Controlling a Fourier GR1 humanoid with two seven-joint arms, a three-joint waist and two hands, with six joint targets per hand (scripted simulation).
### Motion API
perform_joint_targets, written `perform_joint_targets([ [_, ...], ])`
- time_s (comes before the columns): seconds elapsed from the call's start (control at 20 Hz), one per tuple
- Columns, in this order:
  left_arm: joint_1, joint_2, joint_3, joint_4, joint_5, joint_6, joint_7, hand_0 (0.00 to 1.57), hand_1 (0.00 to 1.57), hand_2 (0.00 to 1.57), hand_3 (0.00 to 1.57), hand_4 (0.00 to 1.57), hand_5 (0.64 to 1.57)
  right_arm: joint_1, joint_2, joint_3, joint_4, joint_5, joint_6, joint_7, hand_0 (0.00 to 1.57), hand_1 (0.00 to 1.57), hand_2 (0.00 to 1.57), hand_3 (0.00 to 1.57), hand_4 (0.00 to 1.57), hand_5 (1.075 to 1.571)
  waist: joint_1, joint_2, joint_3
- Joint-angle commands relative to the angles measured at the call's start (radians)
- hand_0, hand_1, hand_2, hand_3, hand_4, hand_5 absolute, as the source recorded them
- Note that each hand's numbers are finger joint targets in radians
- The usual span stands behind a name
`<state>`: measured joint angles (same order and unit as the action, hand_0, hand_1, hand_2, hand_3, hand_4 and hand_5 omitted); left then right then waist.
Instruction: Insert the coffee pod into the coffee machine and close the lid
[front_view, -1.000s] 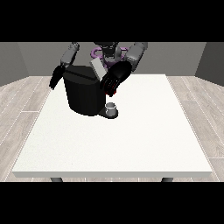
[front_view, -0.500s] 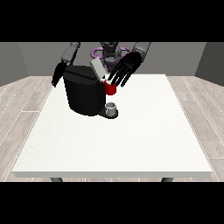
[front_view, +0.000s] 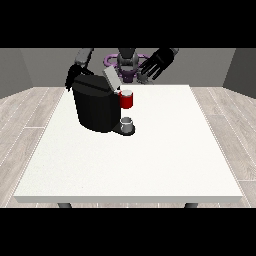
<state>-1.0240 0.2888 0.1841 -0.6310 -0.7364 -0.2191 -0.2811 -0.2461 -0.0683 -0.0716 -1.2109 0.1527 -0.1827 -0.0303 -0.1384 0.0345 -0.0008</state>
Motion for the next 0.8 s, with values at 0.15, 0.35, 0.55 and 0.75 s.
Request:
perform_joint_targets([
  [0.15, 0.212, -0.180, 0.239, 0.023, 0.312, -0.039, -0.078, 0.00, 0.00, 0.00, 0.00, 0.00, 1.571, 0.059, -0.005, -0.042, -0.021, -0.062, 0.029, -0.023, 0.00, 0.00, 0.00, 0.00, 0.00, 1.571, 0.152, -0.186, -0.0022],
  [0.35, 0.371, -0.225, 0.225, 0.049, 0.316, -0.057, -0.106, 0.00, 0.00, 0.00, 0.00, 0.42, 1.571, 0.090, 0.009, 0.007, -0.089, -0.097, 0.118, -0.029, 0.00, 0.00, 0.00, 0.00, 0.00, 1.571, 0.169, -0.295, -0.0003],
  [0.55, 0.400, -0.250, 0.206, 0.022, 0.324, -0.058, -0.056, 0.00, 0.00, 0.00, 0.00, 0.32, 1.571, -0.004, -0.039, 0.011, -0.124, -0.101, 0.158, 0.054, 0.00, 0.00, 0.00, 0.00, 0.06, 1.571, 0.214, -0.303, 0.0006],
  [0.75, 0.480, -0.274, 0.179, -0.028, 0.336, -0.080, -0.047, 0.00, 0.00, 0.00, 0.00, 0.42, 1.571, -0.016, -0.079, 0.027, -0.140, -0.065, 0.173, 0.066, 0.00, 0.00, 0.00, 0.00, 0.25, 1.571, 0.262, -0.321, 0.0009],
])
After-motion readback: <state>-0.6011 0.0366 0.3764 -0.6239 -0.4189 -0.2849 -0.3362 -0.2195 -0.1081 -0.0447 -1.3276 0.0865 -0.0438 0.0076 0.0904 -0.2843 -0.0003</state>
